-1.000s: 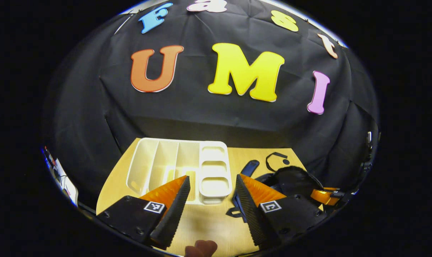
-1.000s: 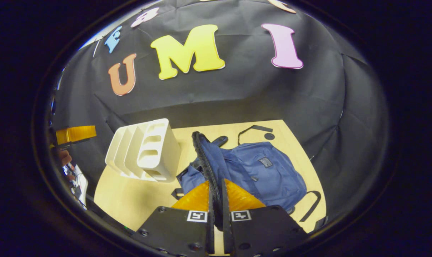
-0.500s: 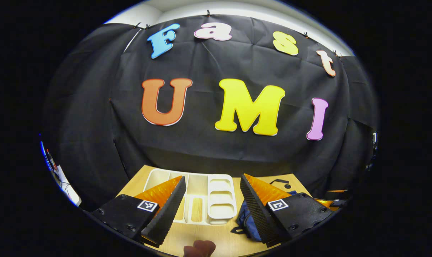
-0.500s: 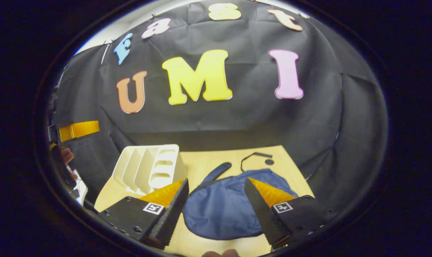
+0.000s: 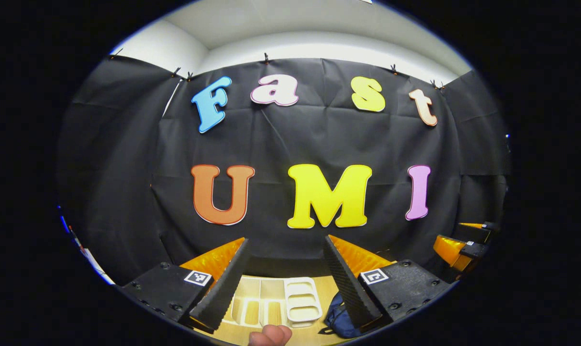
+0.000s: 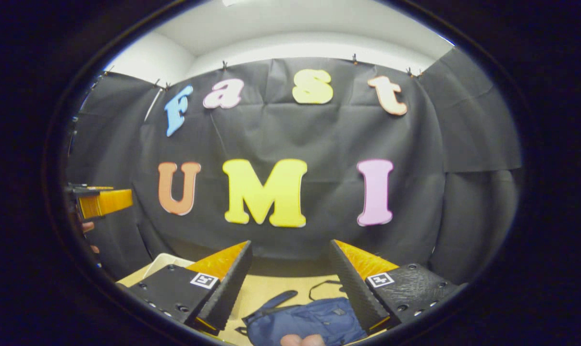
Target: Open the schoolbag, grab two books from the bookshelf and put them into the schoolbag.
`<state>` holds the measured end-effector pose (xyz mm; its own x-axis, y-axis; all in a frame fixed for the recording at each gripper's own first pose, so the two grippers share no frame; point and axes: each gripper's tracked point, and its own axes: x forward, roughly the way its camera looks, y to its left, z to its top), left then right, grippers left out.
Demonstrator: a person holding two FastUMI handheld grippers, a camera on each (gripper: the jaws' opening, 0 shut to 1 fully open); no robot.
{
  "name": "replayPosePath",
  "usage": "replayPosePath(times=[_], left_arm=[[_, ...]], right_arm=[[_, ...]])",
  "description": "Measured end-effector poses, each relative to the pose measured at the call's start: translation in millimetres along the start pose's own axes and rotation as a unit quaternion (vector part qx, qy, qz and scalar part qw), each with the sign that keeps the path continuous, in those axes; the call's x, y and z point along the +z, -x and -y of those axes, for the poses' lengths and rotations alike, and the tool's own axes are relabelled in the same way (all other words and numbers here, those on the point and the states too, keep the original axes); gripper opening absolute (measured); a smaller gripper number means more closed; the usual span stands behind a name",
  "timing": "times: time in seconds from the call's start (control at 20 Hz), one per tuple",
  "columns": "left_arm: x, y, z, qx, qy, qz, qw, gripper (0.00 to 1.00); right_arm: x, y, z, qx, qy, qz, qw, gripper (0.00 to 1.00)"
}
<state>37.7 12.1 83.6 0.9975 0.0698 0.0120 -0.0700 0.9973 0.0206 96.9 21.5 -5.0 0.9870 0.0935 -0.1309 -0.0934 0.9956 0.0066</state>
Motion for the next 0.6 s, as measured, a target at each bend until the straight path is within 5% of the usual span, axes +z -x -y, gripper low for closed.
replayPosePath(times=[0.35,0.6], left_arm=[[-5,32,4,0.004,0.007,0.008,1.000,0.96],[-14,45,5,-0.001,0.002,0.002,1.000,0.96]], right_arm=[[4,29,-11,-0.007,-0.006,0.027,1.000,0.93],[2,41,-10,-0.019,-0.005,0.033,0.999,0.99]])
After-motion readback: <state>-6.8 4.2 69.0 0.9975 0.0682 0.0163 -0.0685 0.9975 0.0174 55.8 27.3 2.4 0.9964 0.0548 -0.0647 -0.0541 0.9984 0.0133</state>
